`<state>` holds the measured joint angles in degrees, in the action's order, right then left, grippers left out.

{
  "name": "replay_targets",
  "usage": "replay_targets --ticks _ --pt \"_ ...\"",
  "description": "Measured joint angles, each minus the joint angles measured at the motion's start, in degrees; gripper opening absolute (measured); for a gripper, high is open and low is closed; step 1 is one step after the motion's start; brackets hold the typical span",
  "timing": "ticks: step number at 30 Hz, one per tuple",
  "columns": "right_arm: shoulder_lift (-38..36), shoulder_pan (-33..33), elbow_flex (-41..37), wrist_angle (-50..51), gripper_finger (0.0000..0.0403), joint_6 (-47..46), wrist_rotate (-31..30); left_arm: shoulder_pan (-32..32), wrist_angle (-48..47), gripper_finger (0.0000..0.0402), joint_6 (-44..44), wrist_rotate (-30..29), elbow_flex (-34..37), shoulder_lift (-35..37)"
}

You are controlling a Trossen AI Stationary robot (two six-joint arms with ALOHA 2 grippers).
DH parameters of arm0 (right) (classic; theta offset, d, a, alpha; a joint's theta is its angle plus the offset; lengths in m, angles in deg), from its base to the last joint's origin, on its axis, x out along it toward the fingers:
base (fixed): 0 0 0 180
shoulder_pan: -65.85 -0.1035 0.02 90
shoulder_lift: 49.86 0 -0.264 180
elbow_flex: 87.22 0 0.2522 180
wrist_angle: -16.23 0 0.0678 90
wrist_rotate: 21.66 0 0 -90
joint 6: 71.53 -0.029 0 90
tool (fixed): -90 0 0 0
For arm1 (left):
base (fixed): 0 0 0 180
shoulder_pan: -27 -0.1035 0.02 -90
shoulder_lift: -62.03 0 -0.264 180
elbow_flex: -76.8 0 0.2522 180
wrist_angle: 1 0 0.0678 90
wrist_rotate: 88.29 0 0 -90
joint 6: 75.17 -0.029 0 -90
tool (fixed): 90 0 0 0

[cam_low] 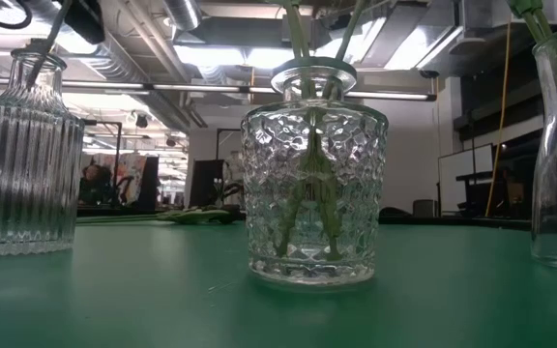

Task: Sort flowers into vase by color
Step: Put the top left black tulip into the left transparent vase

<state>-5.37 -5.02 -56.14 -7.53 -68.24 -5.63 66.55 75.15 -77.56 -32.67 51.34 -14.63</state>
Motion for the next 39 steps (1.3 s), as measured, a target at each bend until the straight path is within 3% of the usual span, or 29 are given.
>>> replay_targets --ticks 8,23,39 --pt "0.00 0.02 -0.02 0.46 0.0051 0.00 0.00 1.59 -0.44 0.0000 0.98 -2.53 0.08 -0.30" --pt "0.00 0.01 -0.02 0.39 0.0051 -0.09 -0.02 1.82 -0.04 0.0002 7.13 -6.22 0.08 -8.22" --pt "0.00 0.02 -0.02 0.31 0.0051 -1.70 -0.02 3.23 -2.72 0.0088 12.30 -6.23 0.08 -8.22"
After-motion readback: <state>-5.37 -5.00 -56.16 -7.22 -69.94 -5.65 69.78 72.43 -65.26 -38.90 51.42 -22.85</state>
